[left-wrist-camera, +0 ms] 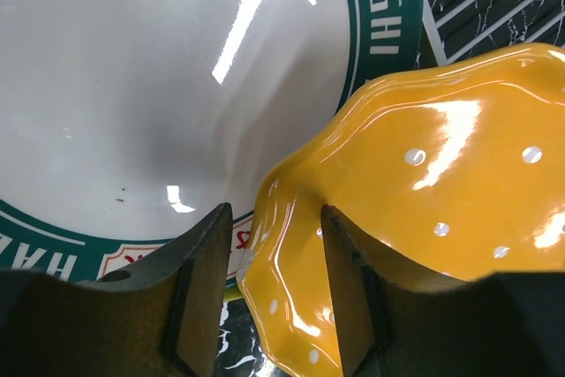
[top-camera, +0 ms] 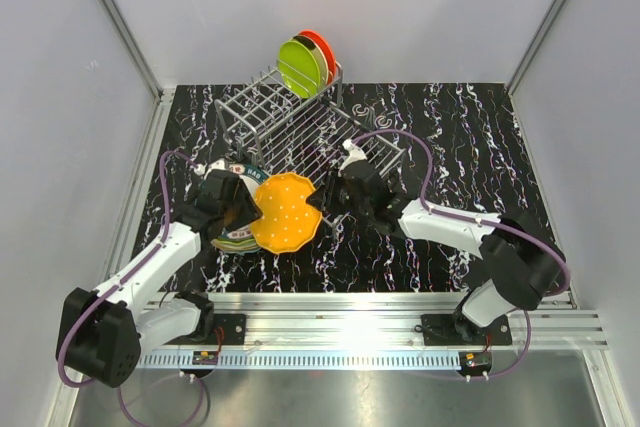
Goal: Load the plates into the dish rack
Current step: Pass the plate from the left arm to the right, then insert the plate into the dish rack
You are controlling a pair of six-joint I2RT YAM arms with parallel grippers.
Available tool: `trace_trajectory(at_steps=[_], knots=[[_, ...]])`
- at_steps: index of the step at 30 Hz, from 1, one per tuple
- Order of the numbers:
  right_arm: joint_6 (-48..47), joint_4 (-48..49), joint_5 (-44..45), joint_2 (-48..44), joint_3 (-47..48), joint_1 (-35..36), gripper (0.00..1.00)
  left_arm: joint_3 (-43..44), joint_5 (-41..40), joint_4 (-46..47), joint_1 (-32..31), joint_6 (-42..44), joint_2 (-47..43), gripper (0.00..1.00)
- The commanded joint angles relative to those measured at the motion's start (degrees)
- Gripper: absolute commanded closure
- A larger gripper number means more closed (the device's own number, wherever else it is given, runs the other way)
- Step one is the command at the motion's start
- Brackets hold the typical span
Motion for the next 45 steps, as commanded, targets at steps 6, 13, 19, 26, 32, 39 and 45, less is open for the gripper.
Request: trace_trajectory(at_steps=[6,13,19,26,32,39,45], knots=[[2.6,-4.0,-0.3,-4.1,5.6,0.2,1.0,4.5,0.4,-3.4,-0.1,1.6,-4.4,0.34],[4.9,-6.3,1.2,-6.6,7.3,0.2,1.0,9.4,-0.1,-8.5,-0.1,4.4,-8.7,0.18],[5.3,-7.6,1.1,-6.3,10.2,0.2,1.0,16.2,-2.4,-14.9,-0.1,10.0,-10.3,0.09],[5.1,-9.2,1.2,-9.4,12.9,0.2,1.0,22.9,-7.9,-21.7,-0.1,18.7,-14.3,0.01],[3.6,-12.7,4.2,-11.0,16.8,0.2,1.0,24.3,-15.2,-21.7,-0.1,21.2,-16.8,0.01],[0.8,-14.2,9.8,-12.5,20.2,-0.2,1.0,21.9,-18.4,-18.4,-0.1,21.6,-17.3,0.01],[-7.4,-16.5,12.1,-14.3,23.7,-2.5,1.0,17.6,-19.9,-14.9,-0.1,22.2,-18.8,0.01]])
